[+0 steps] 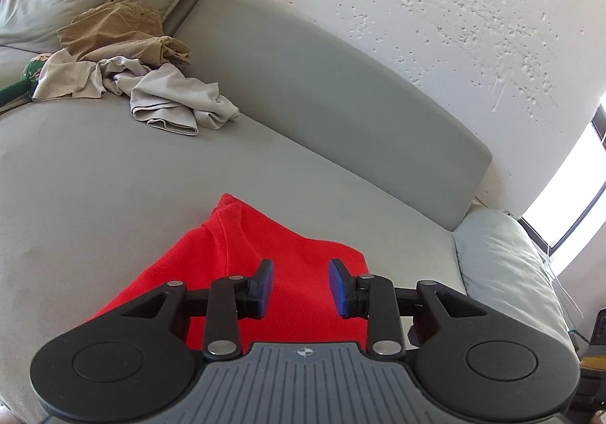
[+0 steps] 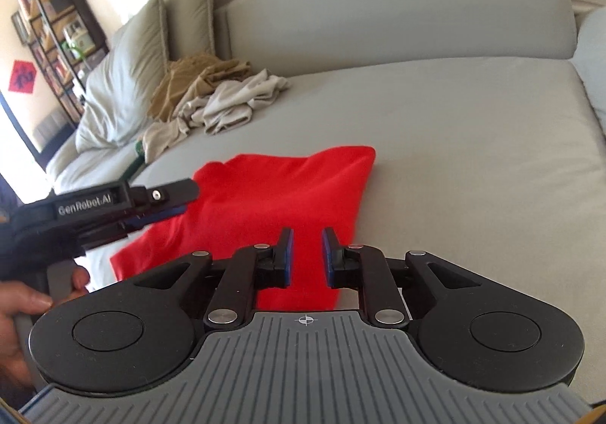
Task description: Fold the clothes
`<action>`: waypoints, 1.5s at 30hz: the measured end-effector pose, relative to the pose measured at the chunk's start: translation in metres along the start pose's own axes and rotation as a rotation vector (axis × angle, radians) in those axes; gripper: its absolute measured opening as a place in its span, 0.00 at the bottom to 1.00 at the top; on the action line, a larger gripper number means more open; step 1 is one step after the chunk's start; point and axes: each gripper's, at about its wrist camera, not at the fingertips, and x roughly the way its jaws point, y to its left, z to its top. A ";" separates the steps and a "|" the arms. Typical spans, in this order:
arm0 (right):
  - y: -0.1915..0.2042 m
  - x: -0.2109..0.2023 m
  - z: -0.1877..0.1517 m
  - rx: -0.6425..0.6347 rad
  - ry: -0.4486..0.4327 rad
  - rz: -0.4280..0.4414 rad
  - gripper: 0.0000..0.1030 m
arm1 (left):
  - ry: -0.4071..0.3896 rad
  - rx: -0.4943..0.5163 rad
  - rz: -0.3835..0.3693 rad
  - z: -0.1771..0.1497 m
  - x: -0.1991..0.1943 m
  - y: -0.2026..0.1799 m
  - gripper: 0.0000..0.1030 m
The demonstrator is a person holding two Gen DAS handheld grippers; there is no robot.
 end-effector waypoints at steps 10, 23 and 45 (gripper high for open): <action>-0.079 0.127 0.022 0.467 0.195 0.342 0.25 | 0.141 -0.041 0.160 0.018 0.059 0.010 0.27; -0.122 0.110 0.041 0.604 -0.018 0.110 0.15 | -0.038 -0.191 0.083 0.028 0.034 0.032 0.32; -0.005 -0.058 -0.032 0.307 0.020 0.206 0.48 | -0.025 -0.129 -0.085 -0.037 -0.113 -0.013 0.48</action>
